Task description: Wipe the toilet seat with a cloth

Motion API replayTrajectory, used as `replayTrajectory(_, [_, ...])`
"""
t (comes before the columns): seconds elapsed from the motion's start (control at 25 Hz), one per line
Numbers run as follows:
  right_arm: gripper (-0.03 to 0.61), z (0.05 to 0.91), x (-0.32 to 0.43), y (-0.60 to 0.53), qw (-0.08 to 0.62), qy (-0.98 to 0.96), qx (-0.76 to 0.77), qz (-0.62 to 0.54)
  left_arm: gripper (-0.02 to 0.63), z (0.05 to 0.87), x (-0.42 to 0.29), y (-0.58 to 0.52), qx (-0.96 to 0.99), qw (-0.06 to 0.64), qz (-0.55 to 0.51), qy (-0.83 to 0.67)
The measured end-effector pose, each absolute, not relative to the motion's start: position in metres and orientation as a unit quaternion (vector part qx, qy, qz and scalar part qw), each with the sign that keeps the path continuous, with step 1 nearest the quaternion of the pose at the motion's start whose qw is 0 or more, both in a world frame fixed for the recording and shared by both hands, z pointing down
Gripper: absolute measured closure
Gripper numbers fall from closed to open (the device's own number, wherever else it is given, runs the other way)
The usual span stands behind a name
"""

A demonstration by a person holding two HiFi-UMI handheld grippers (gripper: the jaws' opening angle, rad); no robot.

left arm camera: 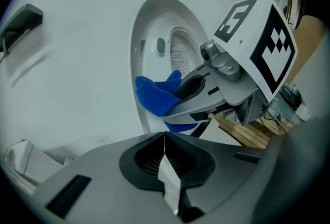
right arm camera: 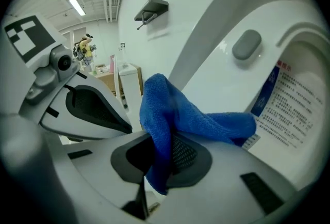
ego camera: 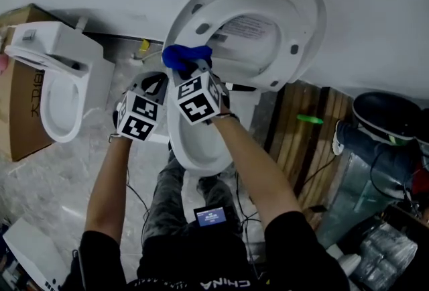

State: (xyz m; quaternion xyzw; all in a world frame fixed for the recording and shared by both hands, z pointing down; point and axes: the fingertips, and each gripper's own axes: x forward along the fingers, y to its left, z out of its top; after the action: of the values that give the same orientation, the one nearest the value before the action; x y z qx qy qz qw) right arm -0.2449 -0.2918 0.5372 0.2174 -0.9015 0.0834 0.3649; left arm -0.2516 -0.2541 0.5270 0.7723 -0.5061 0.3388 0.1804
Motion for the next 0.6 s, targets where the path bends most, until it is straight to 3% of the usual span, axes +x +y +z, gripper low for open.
replayTrajectory(0.6, [0.529, 0.571, -0.241, -0.260, 0.332, -0.914, 0.216, 0.087, 0.601, 0.592, -0.247, -0.222, 0.757, 0.223, 0.343, -0.511])
